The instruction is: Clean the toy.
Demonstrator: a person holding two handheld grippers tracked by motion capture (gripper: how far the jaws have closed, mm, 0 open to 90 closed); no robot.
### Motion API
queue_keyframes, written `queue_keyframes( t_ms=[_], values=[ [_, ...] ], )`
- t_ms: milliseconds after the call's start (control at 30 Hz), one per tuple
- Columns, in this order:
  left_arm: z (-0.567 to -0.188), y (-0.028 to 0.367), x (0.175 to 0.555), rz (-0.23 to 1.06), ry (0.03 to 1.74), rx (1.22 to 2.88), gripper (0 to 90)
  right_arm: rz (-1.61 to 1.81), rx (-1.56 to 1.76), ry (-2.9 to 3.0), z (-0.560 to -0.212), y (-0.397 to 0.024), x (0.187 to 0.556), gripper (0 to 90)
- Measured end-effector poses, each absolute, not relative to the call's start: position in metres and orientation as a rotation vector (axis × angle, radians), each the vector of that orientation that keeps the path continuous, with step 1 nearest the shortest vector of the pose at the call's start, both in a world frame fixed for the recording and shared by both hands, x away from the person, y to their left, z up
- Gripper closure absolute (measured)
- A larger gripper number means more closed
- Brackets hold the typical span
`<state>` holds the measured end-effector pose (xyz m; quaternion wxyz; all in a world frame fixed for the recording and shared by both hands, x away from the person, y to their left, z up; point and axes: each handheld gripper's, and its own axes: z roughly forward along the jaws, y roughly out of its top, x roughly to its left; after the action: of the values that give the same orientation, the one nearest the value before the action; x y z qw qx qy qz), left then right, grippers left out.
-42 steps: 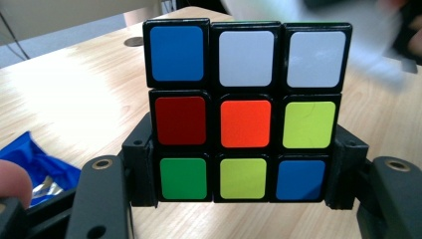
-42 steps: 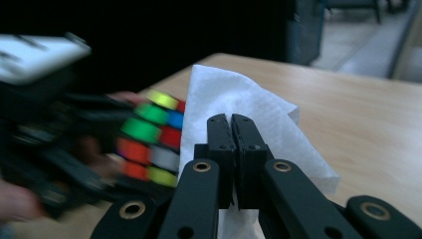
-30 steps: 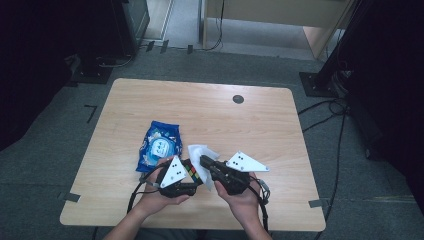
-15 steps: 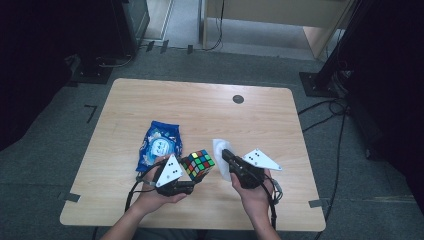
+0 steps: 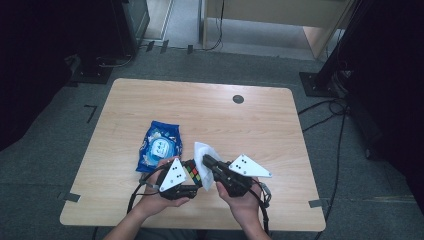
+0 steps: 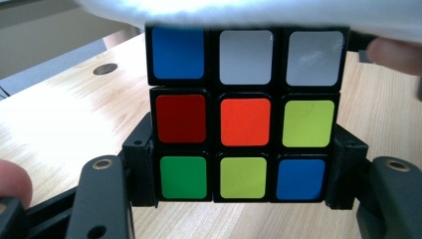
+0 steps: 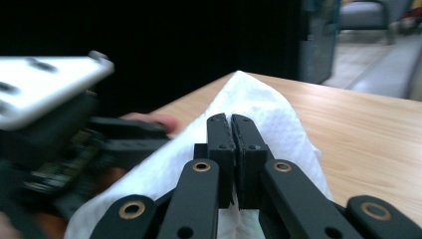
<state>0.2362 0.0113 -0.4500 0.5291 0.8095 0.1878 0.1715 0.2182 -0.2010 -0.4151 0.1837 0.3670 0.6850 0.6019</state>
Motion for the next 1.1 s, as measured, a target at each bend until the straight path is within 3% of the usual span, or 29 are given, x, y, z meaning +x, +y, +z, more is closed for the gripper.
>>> queue_keyframes(
  t_ms=[167,333,433,533,633,700,933,1100],
  values=[
    [-0.447,0.016,0.239,0.411,0.463,1.913,34.3,1.473,1.028,1.897,-0.431,-0.214,0.229,89.1],
    [-0.444,0.022,0.242,0.429,0.480,1.912,34.3,1.306,1.262,1.876,-0.469,-0.252,0.251,89.2],
    [-0.447,0.022,0.245,0.427,0.504,1.922,34.3,1.287,1.317,1.829,-0.472,-0.268,0.256,88.4],
    [-0.449,0.020,0.246,0.427,0.509,1.930,34.3,1.306,1.337,1.801,-0.469,-0.273,0.257,74.5],
    [-0.450,0.018,0.247,0.424,0.511,1.935,34.3,1.390,1.295,1.771,-0.459,-0.267,0.251,61.0],
    [-0.451,0.018,0.247,0.426,0.520,1.938,34.3,1.448,1.258,1.772,-0.449,-0.259,0.246,56.9],
    [-0.453,0.017,0.248,0.422,0.526,1.954,34.3,1.726,1.173,1.818,-0.422,-0.225,0.224,56.1],
    [-0.452,0.015,0.245,0.415,0.514,1.942,34.3,1.730,1.078,1.897,-0.417,-0.200,0.216,56.1]
  ],
)
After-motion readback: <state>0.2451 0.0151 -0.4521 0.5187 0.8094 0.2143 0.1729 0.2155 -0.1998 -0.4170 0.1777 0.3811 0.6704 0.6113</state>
